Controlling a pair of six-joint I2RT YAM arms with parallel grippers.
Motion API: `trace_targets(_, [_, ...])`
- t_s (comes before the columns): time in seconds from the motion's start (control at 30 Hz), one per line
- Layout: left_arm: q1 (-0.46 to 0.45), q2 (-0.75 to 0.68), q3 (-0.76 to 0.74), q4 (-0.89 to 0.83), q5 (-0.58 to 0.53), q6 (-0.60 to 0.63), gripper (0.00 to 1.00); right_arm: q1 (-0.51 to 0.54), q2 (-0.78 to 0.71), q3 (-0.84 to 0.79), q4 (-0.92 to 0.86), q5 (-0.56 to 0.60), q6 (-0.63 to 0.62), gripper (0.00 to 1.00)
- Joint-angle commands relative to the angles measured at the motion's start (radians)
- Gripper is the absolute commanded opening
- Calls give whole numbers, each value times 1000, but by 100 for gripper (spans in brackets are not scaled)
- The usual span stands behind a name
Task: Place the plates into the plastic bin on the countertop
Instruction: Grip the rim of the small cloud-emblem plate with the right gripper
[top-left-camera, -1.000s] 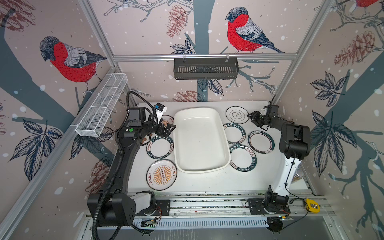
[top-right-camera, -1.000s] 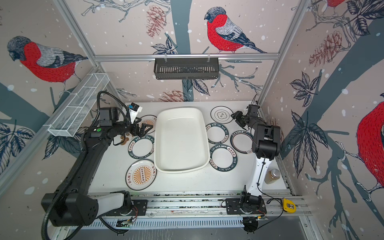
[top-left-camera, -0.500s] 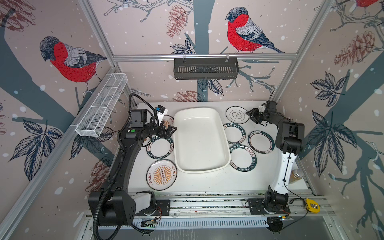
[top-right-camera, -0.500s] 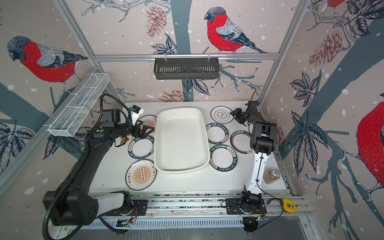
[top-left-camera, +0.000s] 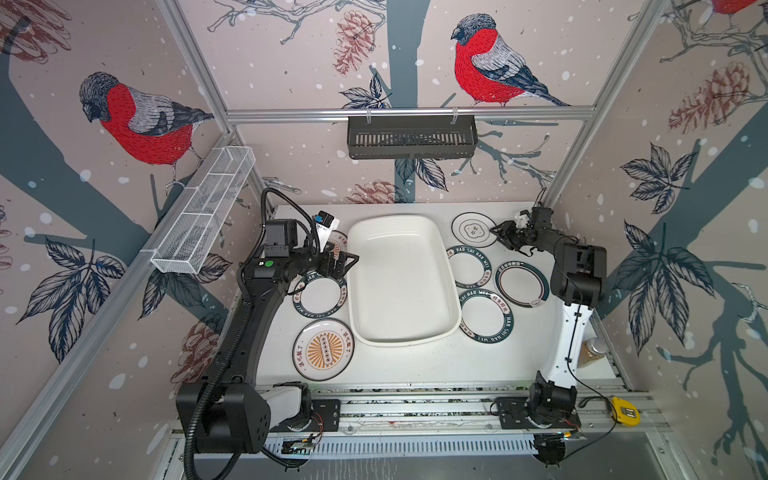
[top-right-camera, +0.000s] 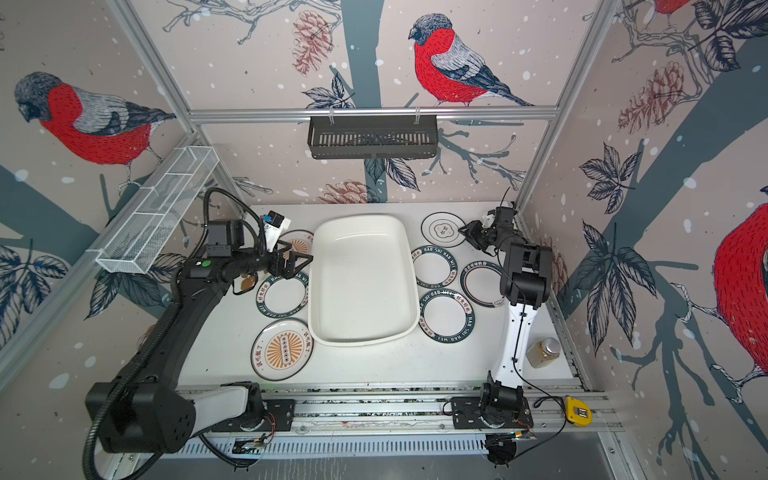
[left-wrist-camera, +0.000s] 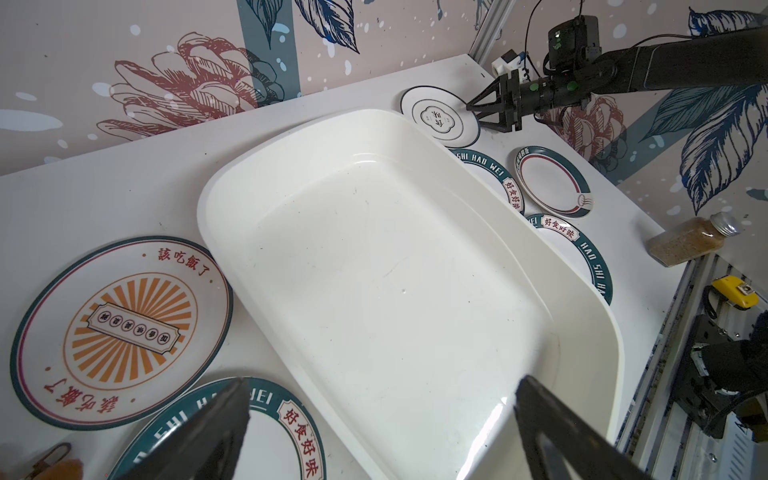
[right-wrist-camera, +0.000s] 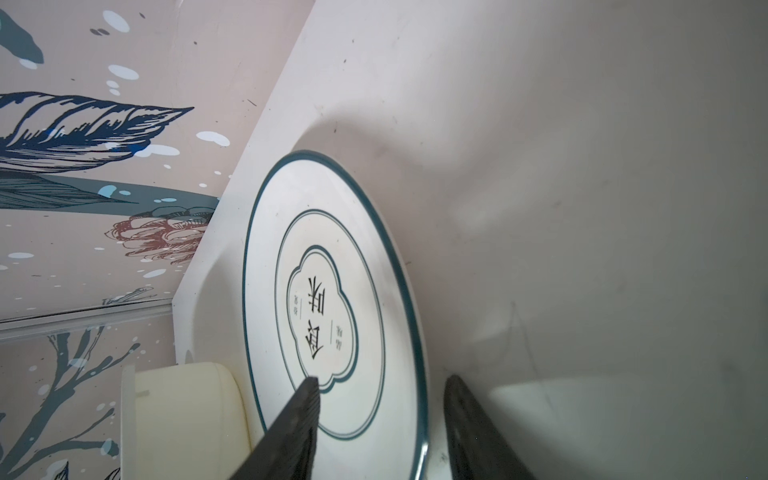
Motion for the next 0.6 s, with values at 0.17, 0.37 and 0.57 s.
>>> trace_targets(0.17, [-6, -12, -18, 37, 23, -3, 99, -2, 56, 43, -99, 28, 11, 45])
trace_targets(0.37, [-6, -13, -32, 42, 24, -2, 99, -4, 78, 64, -107, 26, 21, 42])
trace_targets(0.57, [-8, -20, -50, 46, 25, 4, 99, -6, 95, 82, -121, 30, 18, 35])
